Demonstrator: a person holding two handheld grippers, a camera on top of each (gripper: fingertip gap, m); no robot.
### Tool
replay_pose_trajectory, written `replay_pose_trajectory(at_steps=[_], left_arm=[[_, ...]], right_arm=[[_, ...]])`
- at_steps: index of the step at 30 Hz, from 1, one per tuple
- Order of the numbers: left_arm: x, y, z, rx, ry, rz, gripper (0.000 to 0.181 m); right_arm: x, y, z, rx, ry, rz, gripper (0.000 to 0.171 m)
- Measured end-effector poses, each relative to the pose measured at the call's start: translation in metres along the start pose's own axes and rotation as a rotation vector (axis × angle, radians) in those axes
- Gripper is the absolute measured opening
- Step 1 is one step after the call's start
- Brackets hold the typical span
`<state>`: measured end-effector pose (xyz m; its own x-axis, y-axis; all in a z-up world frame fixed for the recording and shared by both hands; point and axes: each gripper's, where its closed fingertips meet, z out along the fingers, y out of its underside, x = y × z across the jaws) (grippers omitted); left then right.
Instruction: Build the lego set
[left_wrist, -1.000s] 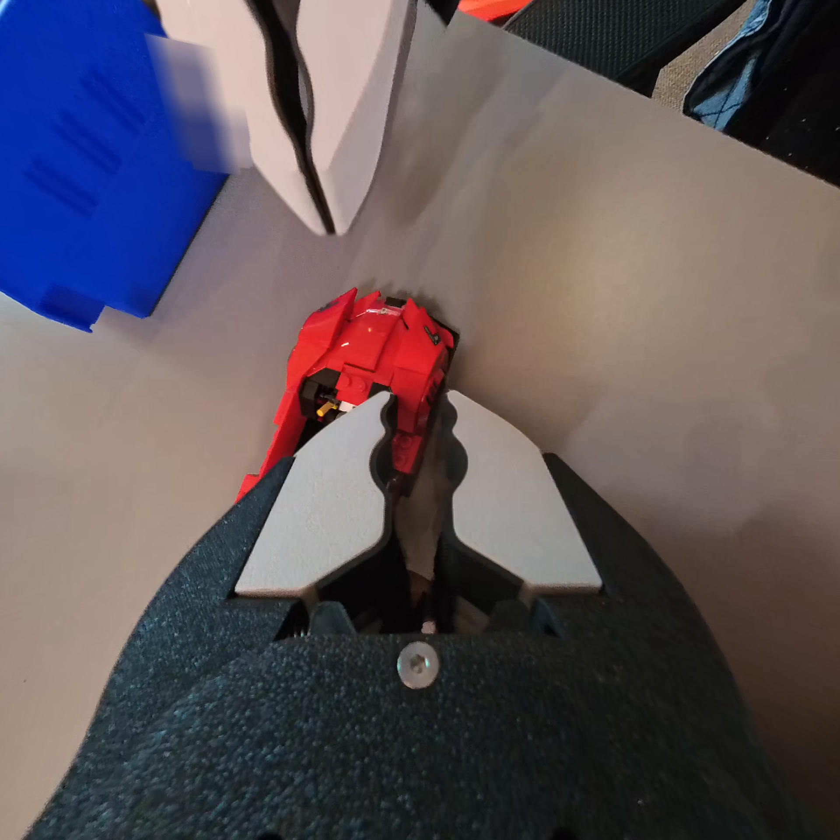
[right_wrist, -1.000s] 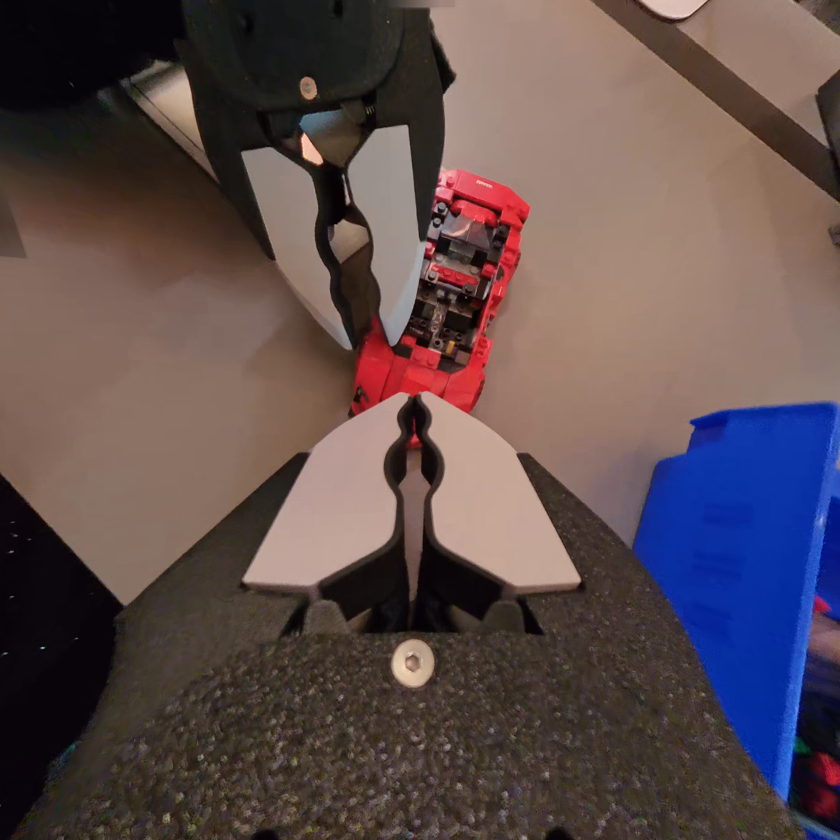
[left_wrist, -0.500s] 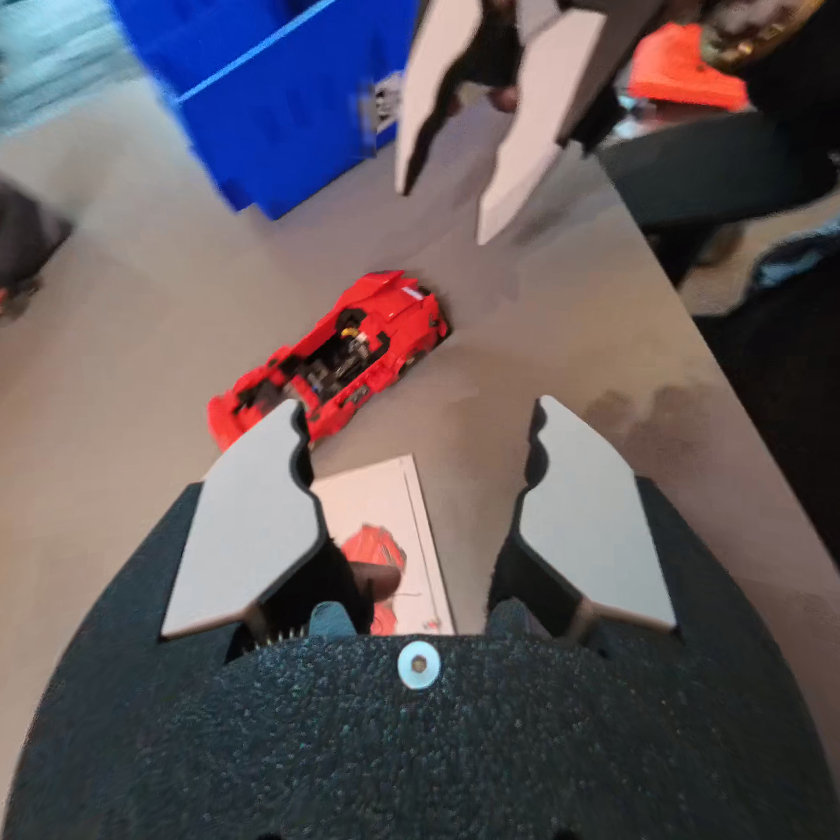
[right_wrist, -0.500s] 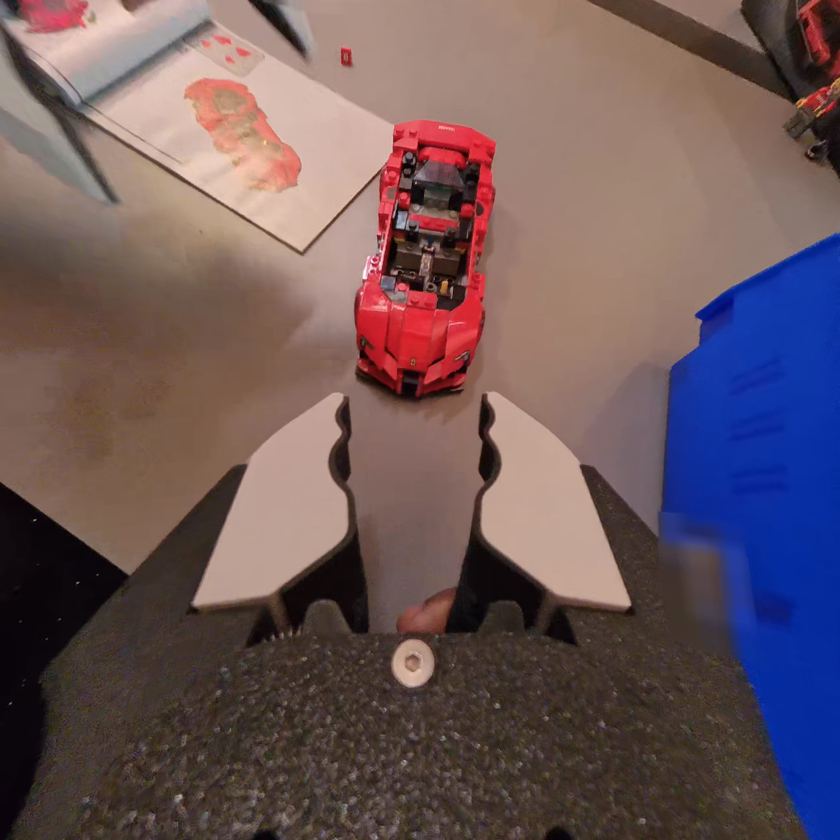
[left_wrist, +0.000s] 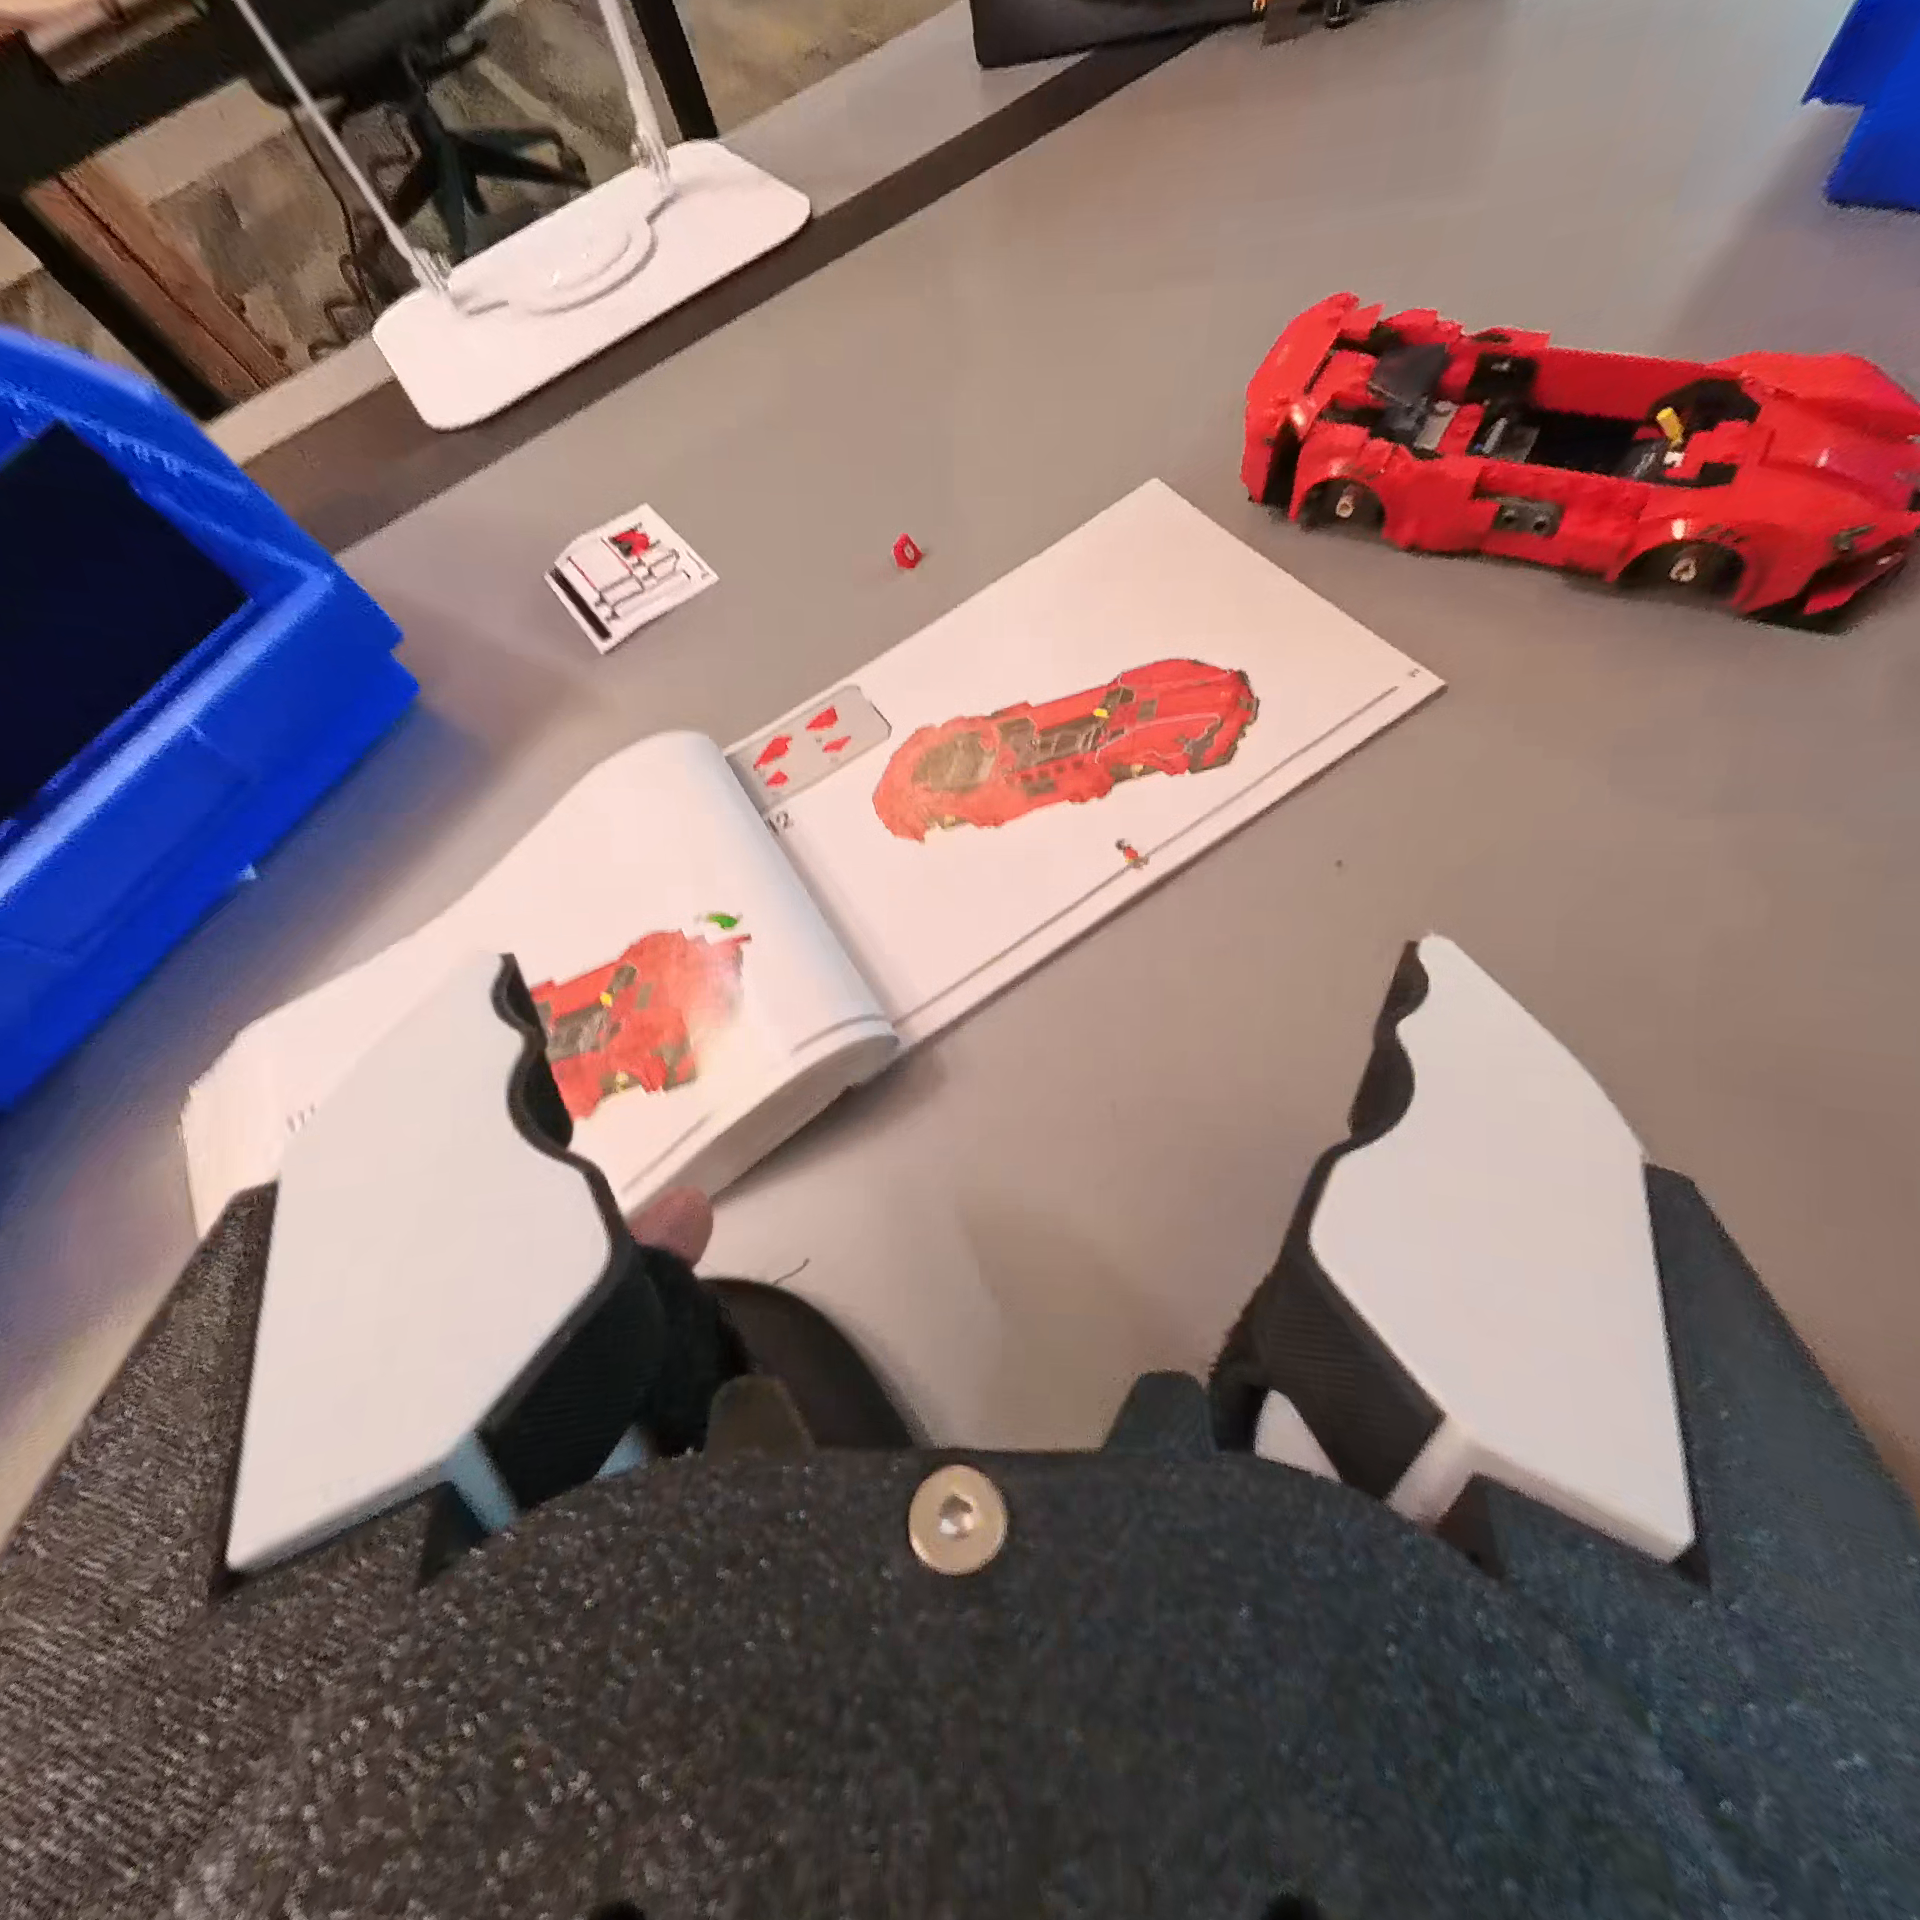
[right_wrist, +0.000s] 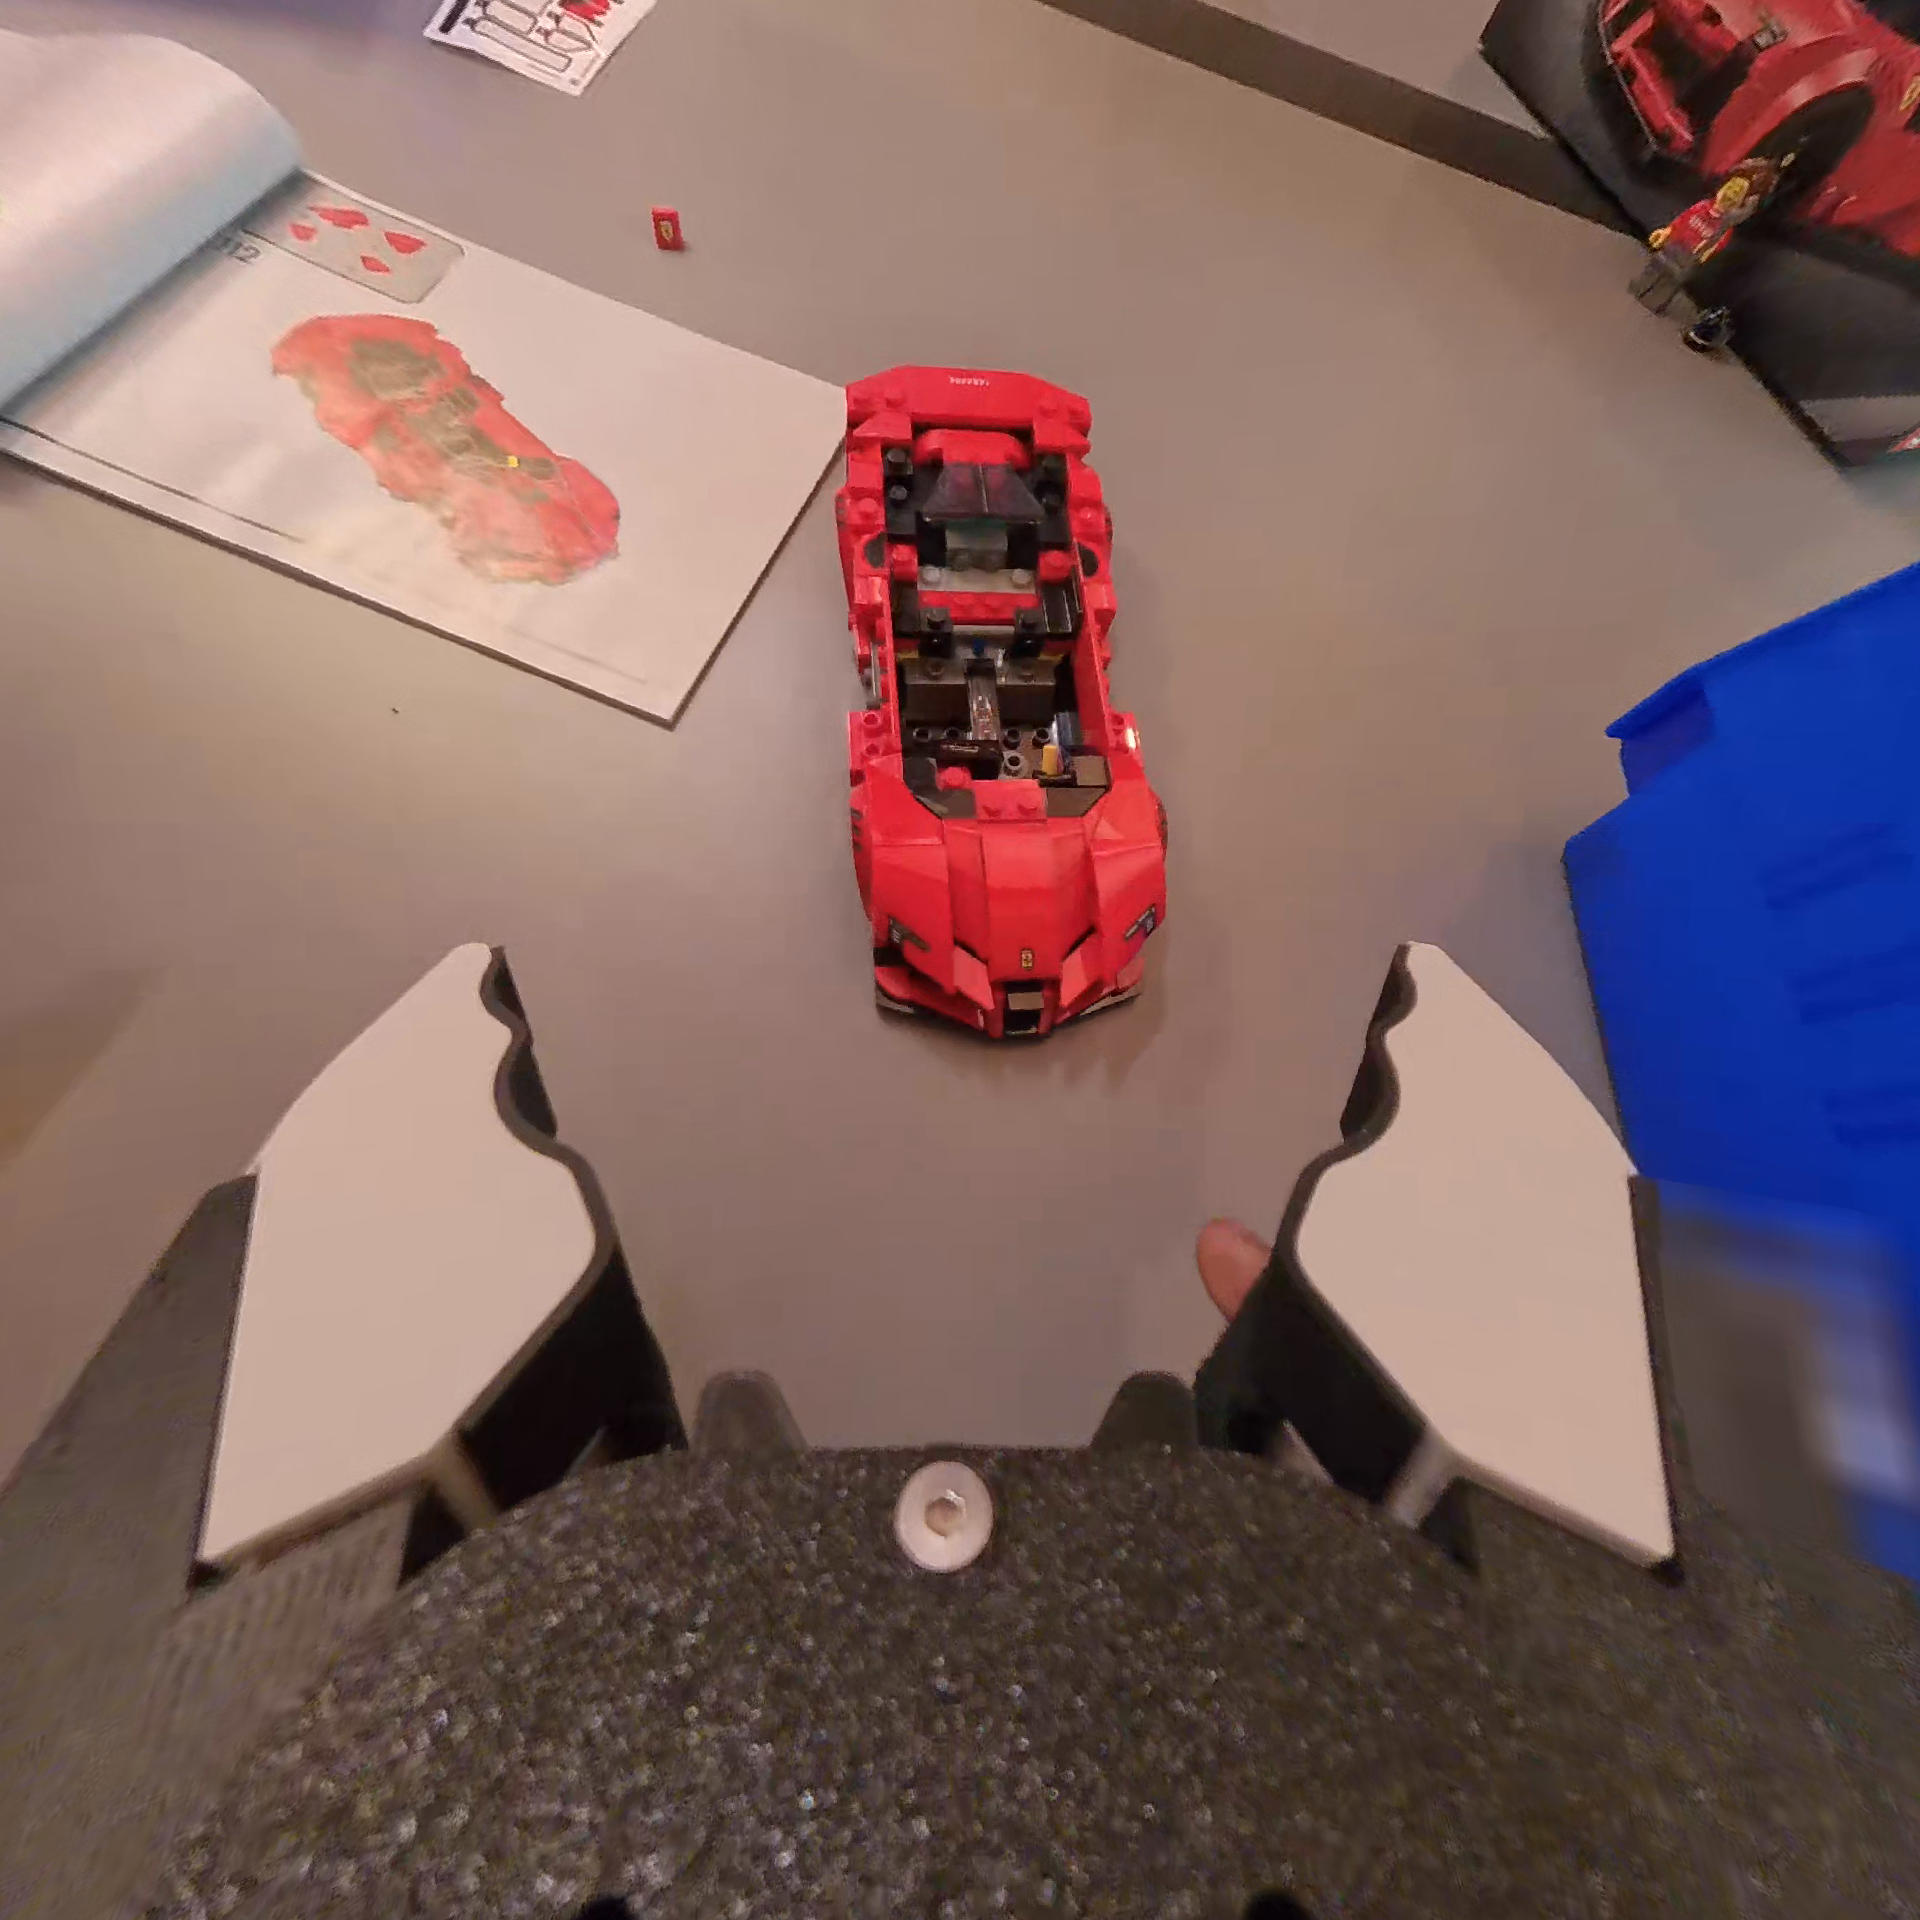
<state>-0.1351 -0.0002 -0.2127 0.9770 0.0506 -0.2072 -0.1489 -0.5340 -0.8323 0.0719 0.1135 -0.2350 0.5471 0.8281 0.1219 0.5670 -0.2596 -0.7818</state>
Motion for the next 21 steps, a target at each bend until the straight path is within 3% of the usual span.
replay_pose_trajectory(at_steps=[5,21], left_arm=[[0.003,0.01,-0.009,0.003,-0.011,-0.007,0.146],[0.023,0.003,-0.01,0.032,0.025,0.008,0.146]], right_arm=[[0.013,-0.003,-0.008,-0.018,0.098,0.02,0.147],[0.011,0.011,-0.007,-0.115,0.124,-0.015,0.147]])
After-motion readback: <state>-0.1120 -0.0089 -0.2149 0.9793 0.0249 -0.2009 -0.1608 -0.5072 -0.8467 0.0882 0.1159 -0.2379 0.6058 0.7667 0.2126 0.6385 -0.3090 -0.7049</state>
